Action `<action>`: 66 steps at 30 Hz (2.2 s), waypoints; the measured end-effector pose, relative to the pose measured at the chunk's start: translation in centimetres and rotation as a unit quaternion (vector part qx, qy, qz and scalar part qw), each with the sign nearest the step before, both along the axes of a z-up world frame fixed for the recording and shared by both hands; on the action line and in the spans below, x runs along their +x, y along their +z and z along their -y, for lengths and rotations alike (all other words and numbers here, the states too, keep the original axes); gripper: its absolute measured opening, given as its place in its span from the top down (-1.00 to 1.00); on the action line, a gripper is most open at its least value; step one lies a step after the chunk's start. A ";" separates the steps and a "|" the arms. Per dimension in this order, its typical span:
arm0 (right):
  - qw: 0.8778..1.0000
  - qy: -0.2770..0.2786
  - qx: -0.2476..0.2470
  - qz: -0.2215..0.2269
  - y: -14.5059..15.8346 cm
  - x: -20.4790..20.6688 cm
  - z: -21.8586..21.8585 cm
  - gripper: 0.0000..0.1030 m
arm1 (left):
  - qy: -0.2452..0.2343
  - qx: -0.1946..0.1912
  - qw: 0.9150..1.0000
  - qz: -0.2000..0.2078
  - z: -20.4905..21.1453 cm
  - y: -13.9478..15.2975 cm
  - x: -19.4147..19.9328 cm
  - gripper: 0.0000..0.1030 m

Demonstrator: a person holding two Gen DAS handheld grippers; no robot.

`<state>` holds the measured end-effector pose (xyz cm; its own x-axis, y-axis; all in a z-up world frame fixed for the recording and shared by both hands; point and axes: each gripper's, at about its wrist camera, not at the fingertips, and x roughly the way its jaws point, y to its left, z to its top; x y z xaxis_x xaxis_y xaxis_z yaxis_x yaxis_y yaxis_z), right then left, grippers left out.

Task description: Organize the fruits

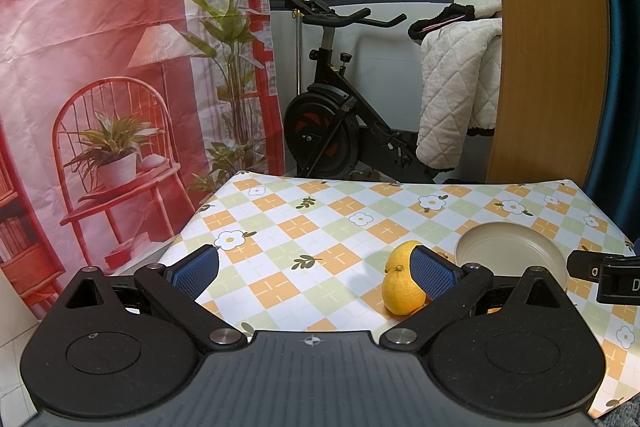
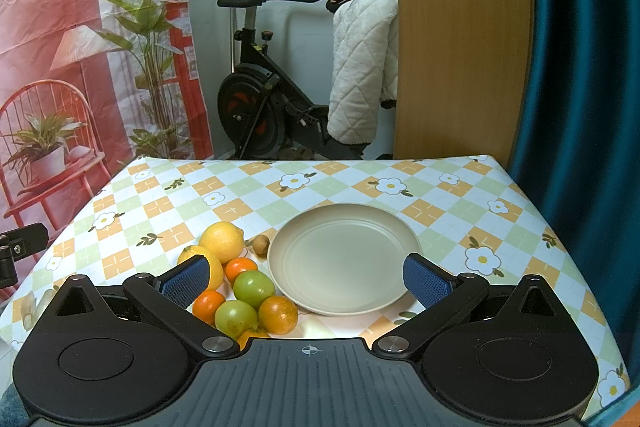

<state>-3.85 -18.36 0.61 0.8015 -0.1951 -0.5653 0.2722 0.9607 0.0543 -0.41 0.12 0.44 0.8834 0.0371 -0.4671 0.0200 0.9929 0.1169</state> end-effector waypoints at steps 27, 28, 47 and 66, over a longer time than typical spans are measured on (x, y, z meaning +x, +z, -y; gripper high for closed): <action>1.000 0.007 0.006 -0.001 -0.3 0.1 0.6 -0.94 | -0.005 0.001 1.000 -0.009 -0.2 -1.2 1.4 -0.96; 1.000 0.007 0.006 -0.003 -0.5 0.2 0.7 -0.91 | -0.005 -0.001 1.000 -0.011 -0.4 -1.2 1.7 -0.90; 0.998 0.060 0.009 -0.033 -5.9 4.5 1.1 -0.16 | -0.080 -0.044 0.992 -0.083 0.5 -7.4 6.0 0.22; 0.997 0.051 0.050 -0.040 -8.6 4.8 2.9 -0.05 | -0.218 -0.066 0.956 -0.187 3.4 -13.1 6.0 0.28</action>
<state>0.93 -21.23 -7.95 0.7655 -0.0542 -0.6412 0.1802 0.9746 0.1328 5.57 -3.32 -12.71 0.5717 -0.3771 -0.7287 0.4509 0.8864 -0.1049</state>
